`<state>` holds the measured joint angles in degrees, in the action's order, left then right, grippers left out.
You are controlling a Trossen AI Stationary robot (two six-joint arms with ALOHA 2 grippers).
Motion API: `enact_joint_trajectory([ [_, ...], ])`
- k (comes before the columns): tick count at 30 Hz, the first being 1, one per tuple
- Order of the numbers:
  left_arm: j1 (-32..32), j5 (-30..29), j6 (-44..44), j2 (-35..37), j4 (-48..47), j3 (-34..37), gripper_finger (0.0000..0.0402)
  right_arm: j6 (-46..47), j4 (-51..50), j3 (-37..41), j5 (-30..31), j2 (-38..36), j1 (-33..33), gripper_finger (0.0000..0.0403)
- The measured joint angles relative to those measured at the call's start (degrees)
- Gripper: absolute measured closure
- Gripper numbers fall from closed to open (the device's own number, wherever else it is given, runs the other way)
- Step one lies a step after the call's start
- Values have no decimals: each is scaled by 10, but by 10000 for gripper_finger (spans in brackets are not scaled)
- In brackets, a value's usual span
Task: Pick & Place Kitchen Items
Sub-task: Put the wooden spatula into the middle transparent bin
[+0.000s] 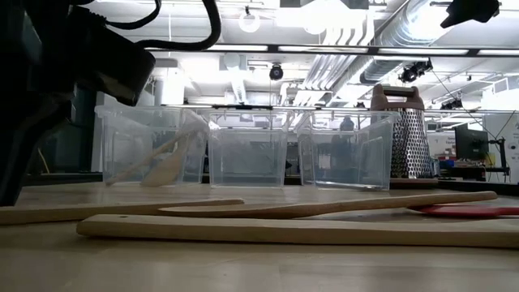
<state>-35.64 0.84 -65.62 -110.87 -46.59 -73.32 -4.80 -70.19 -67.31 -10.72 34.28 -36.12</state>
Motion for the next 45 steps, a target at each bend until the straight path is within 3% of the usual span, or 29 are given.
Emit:
enact_joint_trajectory([
  [12,6,-10,-24,72,-9,1,311,-15,0,0,-6,0,0,196],
  [22,74,-74,15,160,50,0,311,-26,43,0,-118,5,0,196],
  [31,165,-172,139,223,137,-1,311,-26,118,0,-255,57,0,196],
  [45,324,-184,393,272,333,-1,311,-4,270,0,-279,177,17,196],
])
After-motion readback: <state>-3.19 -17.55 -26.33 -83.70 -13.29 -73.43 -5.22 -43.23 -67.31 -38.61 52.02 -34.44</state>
